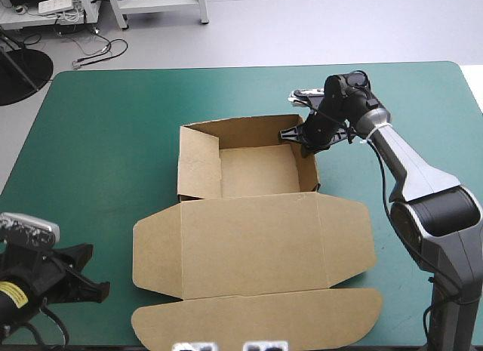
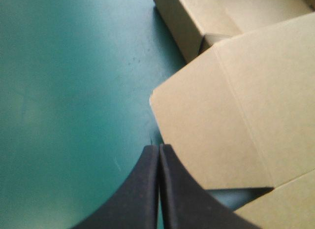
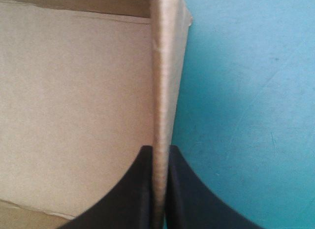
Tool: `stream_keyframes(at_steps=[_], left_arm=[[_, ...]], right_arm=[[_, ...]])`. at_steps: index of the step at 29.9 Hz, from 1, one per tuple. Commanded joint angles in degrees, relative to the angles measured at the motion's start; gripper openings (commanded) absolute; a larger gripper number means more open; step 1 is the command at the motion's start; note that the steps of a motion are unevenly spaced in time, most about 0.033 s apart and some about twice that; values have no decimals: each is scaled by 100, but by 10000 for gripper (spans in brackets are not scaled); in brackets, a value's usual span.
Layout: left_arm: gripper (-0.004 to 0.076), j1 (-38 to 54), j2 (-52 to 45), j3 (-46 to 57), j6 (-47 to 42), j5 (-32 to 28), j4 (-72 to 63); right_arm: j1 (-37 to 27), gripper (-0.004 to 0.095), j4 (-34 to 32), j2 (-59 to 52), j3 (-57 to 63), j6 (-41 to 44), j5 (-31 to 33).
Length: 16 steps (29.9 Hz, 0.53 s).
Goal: Fold the box
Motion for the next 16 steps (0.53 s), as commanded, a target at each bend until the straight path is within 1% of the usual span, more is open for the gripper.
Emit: stream_keyframes(at_steps=[1,3,6,9,12,14,16], left_arm=[[-10,-46,-557,602,-303,-316,167],[-10,-46,-866,930,-348,-247,167],[-10,-46,-1322,1319,-658,-60,261],[-10,-35,-1716,1514,-851,185,438],[-10,-35,-1959,1528,-865,446,604],[-10,-35,-2023,1528,-865,538,692],[-10,-35,-2037,1528,-865,564,708]], right_arm=[[-100,-5,-429,-498,-167,-45,92],[-234,-5,-699,-628,-167,-45,92],[-775,-5,-774,-880,-167,-137,92],[-1625,-5,-786,-1129,-156,-304,102],[-2535,-5,-919,-1255,-156,-491,102],[-3099,-5,-977,-1255,-156,-536,102],[-3636,-5,-885,-1229,-145,-536,102]])
